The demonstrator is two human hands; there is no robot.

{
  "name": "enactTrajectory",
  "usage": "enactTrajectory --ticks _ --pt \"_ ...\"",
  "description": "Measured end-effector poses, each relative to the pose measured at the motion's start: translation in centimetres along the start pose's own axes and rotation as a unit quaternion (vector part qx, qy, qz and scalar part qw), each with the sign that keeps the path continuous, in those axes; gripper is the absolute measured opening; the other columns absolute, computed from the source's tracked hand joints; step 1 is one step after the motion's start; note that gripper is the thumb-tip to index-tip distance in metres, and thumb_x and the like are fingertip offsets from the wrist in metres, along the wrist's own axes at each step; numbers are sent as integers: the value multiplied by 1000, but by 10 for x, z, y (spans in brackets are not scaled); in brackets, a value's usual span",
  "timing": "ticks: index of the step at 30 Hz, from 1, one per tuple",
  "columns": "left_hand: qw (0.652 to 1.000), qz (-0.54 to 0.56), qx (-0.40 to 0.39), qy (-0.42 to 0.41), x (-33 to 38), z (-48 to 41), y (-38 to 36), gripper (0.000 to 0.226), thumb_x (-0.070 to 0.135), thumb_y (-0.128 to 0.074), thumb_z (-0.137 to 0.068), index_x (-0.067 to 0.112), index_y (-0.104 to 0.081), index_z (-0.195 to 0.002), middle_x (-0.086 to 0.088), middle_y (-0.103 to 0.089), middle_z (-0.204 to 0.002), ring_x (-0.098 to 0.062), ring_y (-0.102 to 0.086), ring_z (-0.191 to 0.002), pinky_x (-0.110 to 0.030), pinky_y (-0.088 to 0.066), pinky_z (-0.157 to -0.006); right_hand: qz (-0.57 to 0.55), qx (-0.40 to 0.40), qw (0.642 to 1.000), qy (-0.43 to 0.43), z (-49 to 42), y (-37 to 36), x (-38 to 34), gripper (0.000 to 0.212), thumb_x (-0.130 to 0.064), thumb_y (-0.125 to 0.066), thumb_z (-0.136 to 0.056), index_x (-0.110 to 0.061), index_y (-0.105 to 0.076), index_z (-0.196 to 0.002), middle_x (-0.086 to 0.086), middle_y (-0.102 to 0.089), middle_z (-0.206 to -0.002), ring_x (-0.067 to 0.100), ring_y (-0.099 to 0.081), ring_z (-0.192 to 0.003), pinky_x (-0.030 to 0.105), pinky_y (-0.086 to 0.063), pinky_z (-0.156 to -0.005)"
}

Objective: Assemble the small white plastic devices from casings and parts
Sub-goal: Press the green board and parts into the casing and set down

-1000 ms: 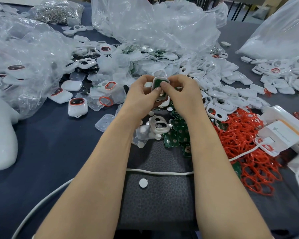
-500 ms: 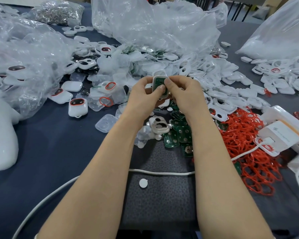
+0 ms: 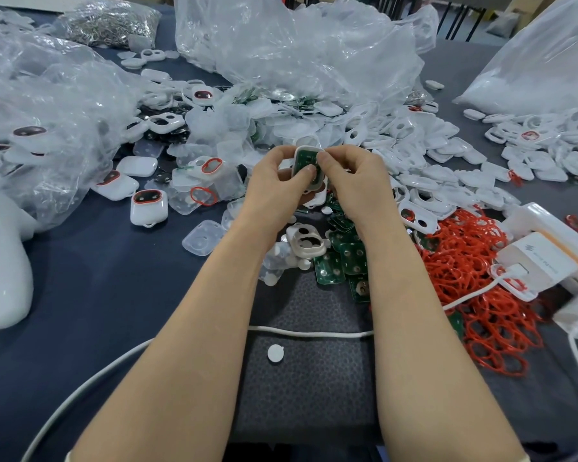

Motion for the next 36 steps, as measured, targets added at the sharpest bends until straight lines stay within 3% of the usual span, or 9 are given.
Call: enactTrajectory --ticks 8,12,18,26,29,34,36 --pt "999 -50 0 -15 0 -2 1 14 1 -54 -94 13 -51 -100 -11 -69 -83 -22 -70 -77 -34 -58 -77 44 4 999 10 0 -2 -2 14 -19 -58 -94 -11 -68 -101 -7 -62 -86 -2 -53 -75 4 -41 -64" --pt "998 -55 7 -18 0 -2 2 19 0 -54 -93 18 -51 -92 -7 -69 -76 -16 -68 -68 -36 -57 -74 64 14 998 17 1 -4 -4 15 -20 -58 -94 -11 -68 -101 -6 -63 -88 -2 -53 -75 3 -40 -64" --pt "1000 -27 -1 -12 -2 -1 -1 18 2 -55 -95 13 -53 -108 -9 -70 -84 -17 -70 -77 -32 -59 -80 46 19 999 1 1 -2 -4 16 -20 -57 -95 -13 -68 -102 -3 -66 -94 4 -56 -85 9 -43 -69" --pt "999 -33 11 -18 1 -1 1 20 1 -54 -94 12 -54 -111 -11 -71 -83 -19 -70 -74 -32 -60 -77 59 17 998 6 2 -3 -5 16 -22 -57 -94 -13 -69 -101 -5 -66 -90 5 -56 -84 11 -44 -70" --pt "1000 -6 3 -22 0 1 -3 22 1 -54 -95 18 -54 -109 -7 -70 -80 -12 -70 -70 -28 -59 -74 40 21 999 1 3 -1 -4 20 -22 -54 -96 -12 -69 -103 -4 -66 -90 7 -58 -84 18 -47 -74" --pt "999 -37 -4 -35 1 1 -3 28 -1 -53 -93 26 -56 -99 -7 -72 -78 -19 -72 -76 -38 -59 -80 28 20 999 -6 2 0 -5 21 -23 -51 -97 -14 -70 -100 -13 -62 -77 -1 -55 -71 11 -43 -64" --pt "998 -44 0 -35 2 2 -2 29 -2 -54 -93 27 -57 -96 -9 -72 -77 -23 -72 -77 -43 -59 -81 2 32 999 -18 4 3 -4 19 -24 -52 -97 -17 -69 -97 -11 -64 -79 2 -56 -73 18 -48 -70"
Point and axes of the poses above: each hand's wrist, its own z-axis away from the middle knuckle, its own y-axis out of the back of the hand, x = y × z, the point moved 4 cm from there along -z, towards the middle knuckle
